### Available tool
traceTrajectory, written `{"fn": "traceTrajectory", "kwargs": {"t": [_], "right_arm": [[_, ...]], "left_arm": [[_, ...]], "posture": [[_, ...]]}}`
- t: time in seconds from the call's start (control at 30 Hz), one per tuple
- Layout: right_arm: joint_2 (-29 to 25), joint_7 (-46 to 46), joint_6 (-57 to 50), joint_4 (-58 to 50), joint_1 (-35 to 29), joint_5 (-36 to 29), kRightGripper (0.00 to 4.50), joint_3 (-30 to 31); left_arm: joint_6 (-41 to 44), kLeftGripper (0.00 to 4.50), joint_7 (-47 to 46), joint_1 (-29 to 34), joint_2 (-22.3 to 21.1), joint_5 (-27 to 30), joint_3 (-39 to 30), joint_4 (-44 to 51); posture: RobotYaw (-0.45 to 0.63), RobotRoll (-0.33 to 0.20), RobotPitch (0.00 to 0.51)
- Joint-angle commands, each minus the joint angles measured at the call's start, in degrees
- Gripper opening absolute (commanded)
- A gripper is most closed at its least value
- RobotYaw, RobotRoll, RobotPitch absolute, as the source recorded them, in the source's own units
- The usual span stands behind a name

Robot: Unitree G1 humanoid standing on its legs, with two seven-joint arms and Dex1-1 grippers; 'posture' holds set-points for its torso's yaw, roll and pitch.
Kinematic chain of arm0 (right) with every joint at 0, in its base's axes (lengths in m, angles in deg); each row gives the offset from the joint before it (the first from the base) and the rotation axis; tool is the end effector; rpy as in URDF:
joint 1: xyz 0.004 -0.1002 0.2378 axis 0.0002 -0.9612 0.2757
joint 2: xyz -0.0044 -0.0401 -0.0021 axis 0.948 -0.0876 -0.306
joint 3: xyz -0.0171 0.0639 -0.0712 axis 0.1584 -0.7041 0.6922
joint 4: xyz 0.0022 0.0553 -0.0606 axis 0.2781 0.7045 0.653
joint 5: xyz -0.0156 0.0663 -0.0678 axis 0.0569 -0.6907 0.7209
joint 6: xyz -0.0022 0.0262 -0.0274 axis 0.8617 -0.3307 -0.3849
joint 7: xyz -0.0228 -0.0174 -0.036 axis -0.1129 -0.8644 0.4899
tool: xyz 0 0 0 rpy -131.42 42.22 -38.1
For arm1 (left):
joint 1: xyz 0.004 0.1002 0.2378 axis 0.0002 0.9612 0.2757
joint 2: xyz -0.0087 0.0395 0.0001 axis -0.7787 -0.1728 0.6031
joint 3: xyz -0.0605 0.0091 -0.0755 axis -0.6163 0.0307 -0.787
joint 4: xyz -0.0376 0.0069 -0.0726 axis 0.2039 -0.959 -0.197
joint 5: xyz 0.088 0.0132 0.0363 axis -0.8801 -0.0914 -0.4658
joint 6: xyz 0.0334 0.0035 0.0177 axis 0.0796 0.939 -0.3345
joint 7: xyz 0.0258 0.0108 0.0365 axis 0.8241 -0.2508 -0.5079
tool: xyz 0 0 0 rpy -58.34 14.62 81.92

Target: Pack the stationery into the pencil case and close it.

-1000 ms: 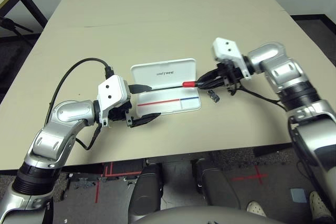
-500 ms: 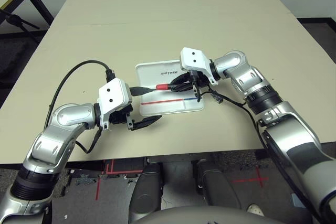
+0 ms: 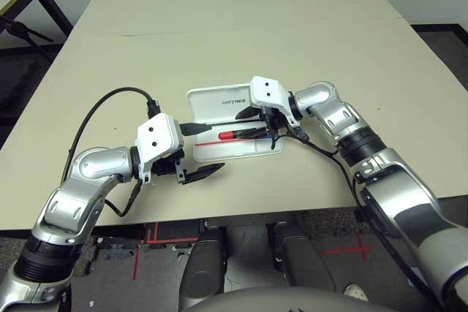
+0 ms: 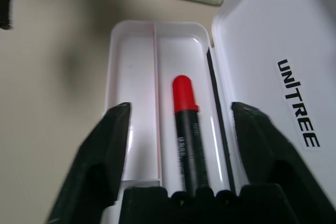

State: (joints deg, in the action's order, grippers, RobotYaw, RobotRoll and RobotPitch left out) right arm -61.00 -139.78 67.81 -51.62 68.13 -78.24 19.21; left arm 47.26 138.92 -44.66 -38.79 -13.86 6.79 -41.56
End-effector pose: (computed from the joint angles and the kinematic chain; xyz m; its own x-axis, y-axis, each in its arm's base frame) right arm 0.3300 -0.1188 0.1627 0.0526 0.9070 -0.4179 -0.9646 -0.0621 -0.2562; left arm 0.2036 0.2259 0.1616 0.4562 -0.8368 -0.3028 0.8787 0.3698 0.3020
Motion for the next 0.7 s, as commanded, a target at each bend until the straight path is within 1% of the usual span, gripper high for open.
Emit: {"fn": "traceTrajectory", "kwargs": {"t": [0.03, 0.13, 0.3, 0.53, 0.7], "right_arm": [[-2.08, -2.39, -1.85, -6.69, -3.32, -4.7, 4.48, -3.15], [-5.56, -3.15, -5.67, -13.34, -7.17, -8.31, 4.48, -5.8], [-10.1, -1.21, -11.38, -22.93, -13.89, -14.31, 4.48, -11.17], [-17.29, -0.83, -13.84, -34.18, -25.77, -18.82, 4.48, -15.35], [-19.58, 0.28, -14.8, -38.36, -30.21, -20.78, 4.48, -16.21]], "left_arm": [[-0.89, 4.5, 0.4, 1.38, -0.58, -0.55, -0.44, -1.11], [-0.4, 4.5, -0.35, 1.97, -0.19, 0.09, -1.41, -1.2], [-0.47, 4.5, -1.54, 2.53, 0.53, 0.2, -2.67, -2.37], [-0.54, 4.5, -3.2, 3.37, 1.62, 0.49, -4.4, -3.98], [-0.39, 4.5, -3.38, 3.74, 1.57, 0.64, -5.1, -4.55]], "posture": [[0.07, 0.0, 0.138], [0.07, 0.0, 0.141], [0.06, 0.0, 0.146], [0.05, 0.0, 0.152], [0.04, 0.0, 0.154]]}}
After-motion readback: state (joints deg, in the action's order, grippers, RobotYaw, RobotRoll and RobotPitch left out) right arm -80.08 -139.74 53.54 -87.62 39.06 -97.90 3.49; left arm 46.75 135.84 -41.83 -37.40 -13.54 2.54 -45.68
